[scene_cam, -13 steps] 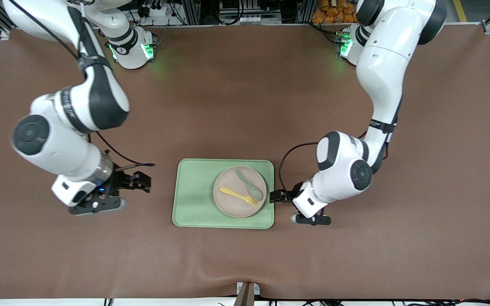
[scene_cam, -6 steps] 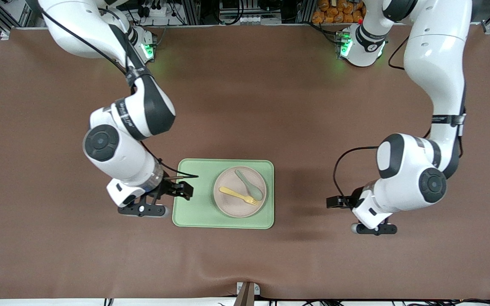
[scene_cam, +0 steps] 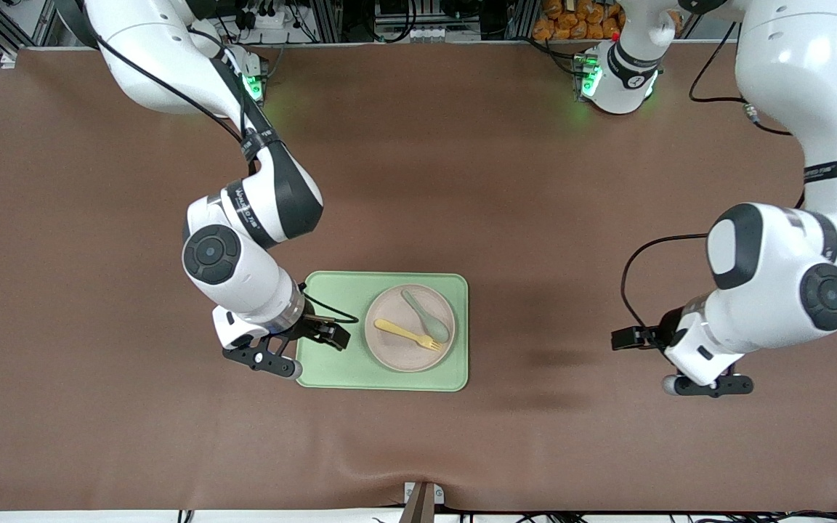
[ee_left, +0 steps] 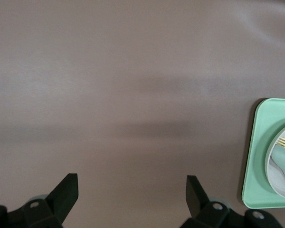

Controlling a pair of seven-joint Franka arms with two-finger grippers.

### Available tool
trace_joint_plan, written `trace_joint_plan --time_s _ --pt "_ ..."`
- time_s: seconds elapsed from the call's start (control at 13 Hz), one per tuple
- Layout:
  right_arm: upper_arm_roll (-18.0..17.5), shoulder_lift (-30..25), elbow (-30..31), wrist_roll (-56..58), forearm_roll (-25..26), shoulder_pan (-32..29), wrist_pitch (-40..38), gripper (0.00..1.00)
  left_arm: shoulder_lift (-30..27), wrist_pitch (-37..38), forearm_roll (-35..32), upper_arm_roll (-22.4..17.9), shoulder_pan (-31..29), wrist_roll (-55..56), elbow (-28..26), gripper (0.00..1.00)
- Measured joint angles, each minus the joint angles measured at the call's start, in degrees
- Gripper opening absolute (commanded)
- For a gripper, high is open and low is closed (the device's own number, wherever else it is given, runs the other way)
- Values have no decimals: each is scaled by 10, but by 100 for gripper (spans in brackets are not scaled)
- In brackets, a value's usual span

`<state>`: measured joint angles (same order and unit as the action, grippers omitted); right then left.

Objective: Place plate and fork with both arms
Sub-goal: 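Move the right gripper over the plate while the left gripper withdraws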

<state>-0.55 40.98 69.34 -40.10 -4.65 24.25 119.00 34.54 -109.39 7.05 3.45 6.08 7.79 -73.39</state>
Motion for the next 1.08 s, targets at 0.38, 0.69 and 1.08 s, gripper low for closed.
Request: trace_joint_plan --time_s 0.38,0.69,1.08 --pt "1 24 -3 148 34 33 47 100 -58 75 -63 -3 -28 4 -4 100" --pt "2 40 -23 235 64 74 58 100 -130 97 -63 -1 -80 -7 -60 100" --pt "2 45 -28 325 71 95 56 100 -237 113 -63 27 -75 -1 -124 100"
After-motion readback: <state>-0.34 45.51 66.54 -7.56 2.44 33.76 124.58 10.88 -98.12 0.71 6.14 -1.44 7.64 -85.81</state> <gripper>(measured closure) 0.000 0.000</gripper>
